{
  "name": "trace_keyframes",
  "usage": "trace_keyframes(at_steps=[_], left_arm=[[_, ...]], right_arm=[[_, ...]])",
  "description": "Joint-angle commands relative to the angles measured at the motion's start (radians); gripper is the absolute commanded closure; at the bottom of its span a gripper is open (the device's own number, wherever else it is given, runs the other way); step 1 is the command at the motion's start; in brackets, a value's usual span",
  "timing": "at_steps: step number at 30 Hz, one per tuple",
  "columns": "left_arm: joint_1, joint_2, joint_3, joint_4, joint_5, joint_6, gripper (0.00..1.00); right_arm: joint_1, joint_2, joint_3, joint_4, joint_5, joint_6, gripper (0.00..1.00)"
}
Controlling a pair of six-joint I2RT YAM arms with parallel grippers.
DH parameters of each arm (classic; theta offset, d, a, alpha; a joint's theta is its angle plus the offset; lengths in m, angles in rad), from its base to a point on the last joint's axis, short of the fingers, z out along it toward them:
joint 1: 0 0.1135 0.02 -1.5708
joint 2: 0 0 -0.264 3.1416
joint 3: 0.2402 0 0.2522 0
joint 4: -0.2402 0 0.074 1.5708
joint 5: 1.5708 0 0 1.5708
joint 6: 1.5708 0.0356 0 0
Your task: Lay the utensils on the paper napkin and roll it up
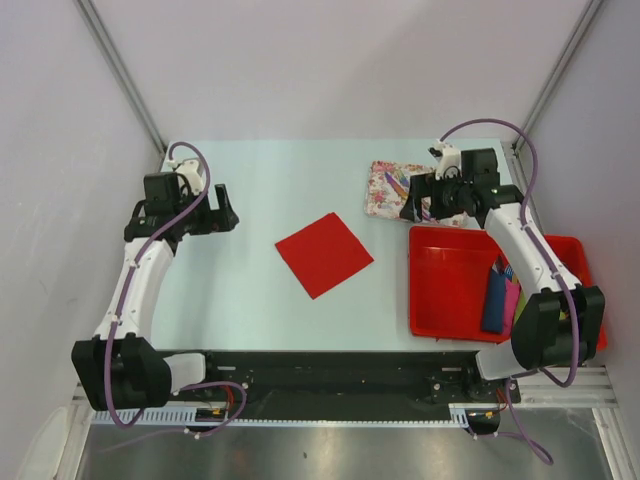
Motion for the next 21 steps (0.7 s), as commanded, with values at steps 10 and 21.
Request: trace_keyframes(at_steps=[10,21], left_arm=[[0.002,-0.049,0.080,0.140,-0.065,0.023,0.00],[0.004,-0.080,0.020,0.266,-0.127,0.126,0.00]], right_arm=[[-0.072,0.194,0.239,0.049,0.027,-0.042,0.00],[-0.072,0.494,0.526,0.029,0.090,-0.112,0.00]])
